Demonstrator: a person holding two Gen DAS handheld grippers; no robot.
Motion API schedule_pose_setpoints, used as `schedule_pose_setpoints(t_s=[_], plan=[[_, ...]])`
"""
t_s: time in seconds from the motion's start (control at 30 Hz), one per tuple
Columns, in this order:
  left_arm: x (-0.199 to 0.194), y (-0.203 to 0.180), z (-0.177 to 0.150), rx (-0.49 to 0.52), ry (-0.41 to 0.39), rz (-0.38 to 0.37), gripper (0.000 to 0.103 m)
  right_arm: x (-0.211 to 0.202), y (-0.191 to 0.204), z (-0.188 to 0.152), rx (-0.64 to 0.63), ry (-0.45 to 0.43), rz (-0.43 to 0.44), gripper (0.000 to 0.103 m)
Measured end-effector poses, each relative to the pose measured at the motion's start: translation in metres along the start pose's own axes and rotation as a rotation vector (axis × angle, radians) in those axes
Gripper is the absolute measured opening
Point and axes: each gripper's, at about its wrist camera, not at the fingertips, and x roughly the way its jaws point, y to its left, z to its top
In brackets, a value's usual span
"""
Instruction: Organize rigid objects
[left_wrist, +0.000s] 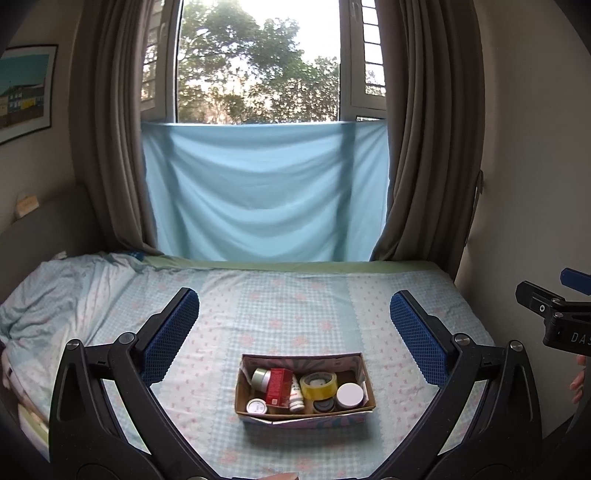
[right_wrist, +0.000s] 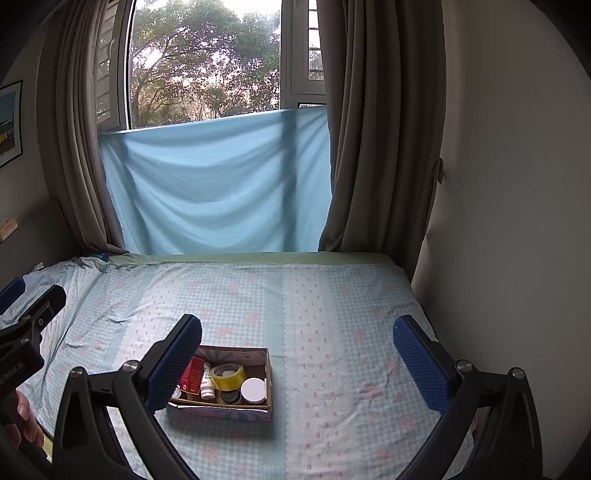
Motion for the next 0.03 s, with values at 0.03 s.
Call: schedule_pose_setpoints(t_s=[0.03], plan=[[0.0004,0.0002,-0.0001,0.0,0.0,-0.004,0.103,0.0001,0.0005,-0.0009,0.001,0.0,-0.001,0.103]])
